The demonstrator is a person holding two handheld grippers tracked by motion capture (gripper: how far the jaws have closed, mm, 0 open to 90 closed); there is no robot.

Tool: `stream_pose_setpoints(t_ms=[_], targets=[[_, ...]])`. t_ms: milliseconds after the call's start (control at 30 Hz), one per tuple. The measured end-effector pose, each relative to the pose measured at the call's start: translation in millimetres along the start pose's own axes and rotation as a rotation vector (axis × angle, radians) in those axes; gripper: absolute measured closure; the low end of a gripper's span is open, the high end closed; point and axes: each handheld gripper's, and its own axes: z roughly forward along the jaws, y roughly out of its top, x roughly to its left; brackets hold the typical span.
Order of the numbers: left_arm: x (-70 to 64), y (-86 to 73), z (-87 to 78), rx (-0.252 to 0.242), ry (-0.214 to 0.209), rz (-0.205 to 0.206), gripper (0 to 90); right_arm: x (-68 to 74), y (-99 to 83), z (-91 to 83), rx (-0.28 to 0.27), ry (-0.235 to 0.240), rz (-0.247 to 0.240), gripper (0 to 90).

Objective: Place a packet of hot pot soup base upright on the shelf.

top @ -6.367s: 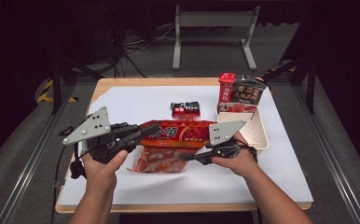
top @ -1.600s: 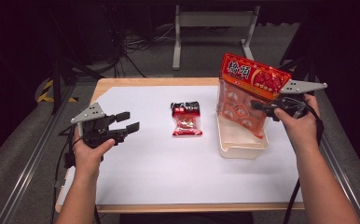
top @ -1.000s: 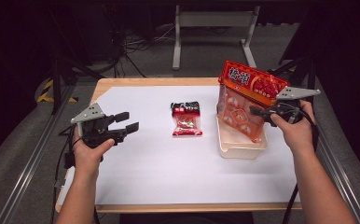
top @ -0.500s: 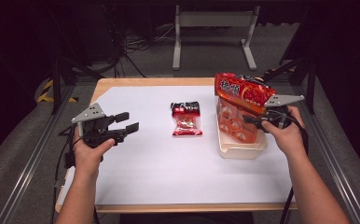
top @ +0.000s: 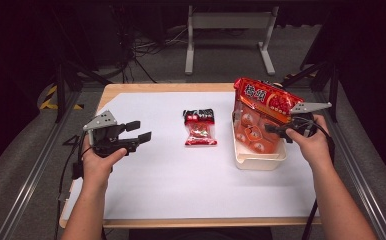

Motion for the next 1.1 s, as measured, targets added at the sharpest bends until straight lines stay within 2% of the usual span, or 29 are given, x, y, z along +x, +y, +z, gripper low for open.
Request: stream_pose_setpoints(t_ms=[133,167,200,300,367,433,533,633,667,800,933,1100], targets=[[1.3,-2.3,3.0,0.005,0.005,-0.02,35.3,1.2,-0.2,-0.2,-0.019,-0.036,-0.01,67.3],[1.7,-2.7,3.3,0.007,-0.006,-0.028,39.7,2.3,-0.4,-0.1,-0.023,-0.044,-0.011,66.2],[1.9,-3.0,3.8,0.006,-0.01,-0.031,40.1,2.9,-0.4,0.0,-0.026,-0.049,-0.015,64.9],[2.8,-3.3,3.8,0.009,0.003,-0.015,40.1,5.5,0.6,0.1,-0.046,-0.089,-0.028,55.1],[3.3,-4.0,4.1,0.002,0.006,0.002,40.0,6.6,0.9,-1.6,-0.055,-0.101,-0.016,48.0],[3.9,-5.0,5.2,0.008,0.007,-0.005,37.4,7.9,-0.4,-4.1,-0.076,-0.102,0.007,42.3],[5.0,-6.6,7.3,0.01,0.007,-0.01,36.1,8.9,-2.5,-7.2,-0.08,-0.116,-0.005,38.2],[6.9,-7.9,8.9,0.01,0.01,-0.01,35.8,10.2,-4.2,-12.5,-0.095,-0.14,-0.001,32.5],[8.2,-7.9,9.1,0.02,-0.001,-0.015,36.0,10.6,-4.7,-15.2,-0.105,-0.143,0.007,30.8],[10.6,-8.1,10.2,0.015,-0.012,-0.03,37.1,13.4,-6.4,-24.4,-0.116,-0.155,0.006,27.9],[12.2,-7.5,13.0,0.012,-0.004,-0.025,36.8,20.1,-8.6,-35.6,-0.123,-0.194,-0.001,27.9],[10.6,-5.9,18.7,0.015,-0.013,-0.013,41.9,28.4,-10.2,-49.1,-0.139,-0.213,-0.006,27.9]])
